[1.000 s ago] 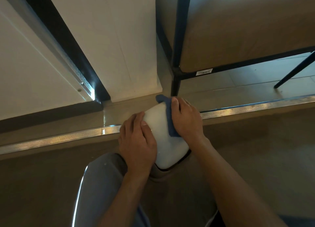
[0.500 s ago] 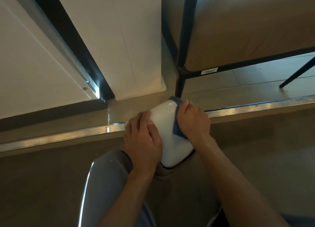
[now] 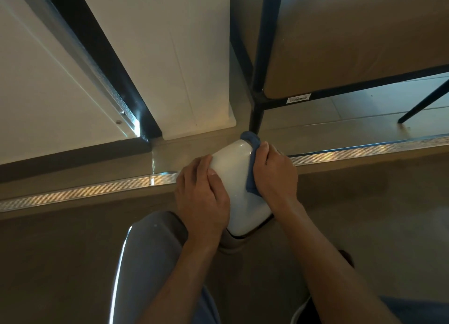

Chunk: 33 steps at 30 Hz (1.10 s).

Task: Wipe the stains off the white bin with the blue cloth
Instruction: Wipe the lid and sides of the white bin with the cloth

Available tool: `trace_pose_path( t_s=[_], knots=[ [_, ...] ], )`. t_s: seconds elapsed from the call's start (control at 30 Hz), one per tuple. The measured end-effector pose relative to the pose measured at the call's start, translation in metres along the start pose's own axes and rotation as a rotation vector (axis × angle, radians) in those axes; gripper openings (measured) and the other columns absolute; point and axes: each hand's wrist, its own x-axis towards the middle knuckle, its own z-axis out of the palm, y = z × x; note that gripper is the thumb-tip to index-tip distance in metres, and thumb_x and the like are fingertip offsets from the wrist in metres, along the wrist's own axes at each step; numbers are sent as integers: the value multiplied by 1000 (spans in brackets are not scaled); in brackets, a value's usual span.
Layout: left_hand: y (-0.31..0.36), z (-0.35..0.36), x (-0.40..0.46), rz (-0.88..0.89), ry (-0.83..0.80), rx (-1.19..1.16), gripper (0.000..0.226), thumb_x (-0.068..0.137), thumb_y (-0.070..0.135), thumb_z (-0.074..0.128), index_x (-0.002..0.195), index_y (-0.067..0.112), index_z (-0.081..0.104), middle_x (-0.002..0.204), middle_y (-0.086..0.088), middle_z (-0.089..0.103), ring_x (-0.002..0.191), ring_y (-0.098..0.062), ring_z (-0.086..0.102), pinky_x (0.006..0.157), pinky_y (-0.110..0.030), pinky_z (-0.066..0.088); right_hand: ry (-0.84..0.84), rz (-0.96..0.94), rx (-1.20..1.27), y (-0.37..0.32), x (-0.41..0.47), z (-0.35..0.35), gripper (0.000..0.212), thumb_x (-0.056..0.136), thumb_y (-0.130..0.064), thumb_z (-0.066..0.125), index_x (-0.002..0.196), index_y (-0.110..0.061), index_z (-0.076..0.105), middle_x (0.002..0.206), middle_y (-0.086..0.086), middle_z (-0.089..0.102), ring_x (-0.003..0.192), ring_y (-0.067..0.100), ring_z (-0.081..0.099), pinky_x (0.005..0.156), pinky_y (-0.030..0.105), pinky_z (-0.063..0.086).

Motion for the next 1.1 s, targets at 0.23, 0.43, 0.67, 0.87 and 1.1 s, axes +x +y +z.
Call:
trace_pose_path(
  t_s=[0.23,0.43,0.67,0.87,1.1],
  knots=[
    [0,1,2,32,-1,34,41,105,27,36,133,13,62,132,-6,61,121,-25,55,103,-47,45,-205,-274,89,2,20,-9,48,102,-32,29,136,-12,57,131,9,63,113,22,60,96,32,46],
    [1,0,1,9,0,14,39,104,27,37,134,15,60,133,-4,59,121,-24,53,100,-51,47,-46,-22,-26,-6,7,0,38,108,-35,29,85,-19,56,79,2,61,77,25,64,72,40,52],
    [-1,1,1,25,2,46,40,104,27,37,134,14,61,134,-6,60,122,-27,55,101,-51,46,-215,-353,28,-6,22,-9,41,105,-36,36,127,-12,61,123,8,66,105,24,63,89,39,51],
    [1,0,1,6,-8,41,41,104,28,37,135,16,60,135,-4,59,123,-23,53,102,-48,46,-235,-105,-66,-23,30,-3,38,105,-34,35,118,-13,65,119,12,67,104,29,62,86,37,44],
    [1,0,3,2,3,35,40,103,26,38,133,16,62,133,-4,60,121,-25,54,100,-49,47,-414,-51,171,-17,45,-17,34,104,-36,43,125,-25,67,116,0,67,112,19,59,88,27,39]
  ],
)
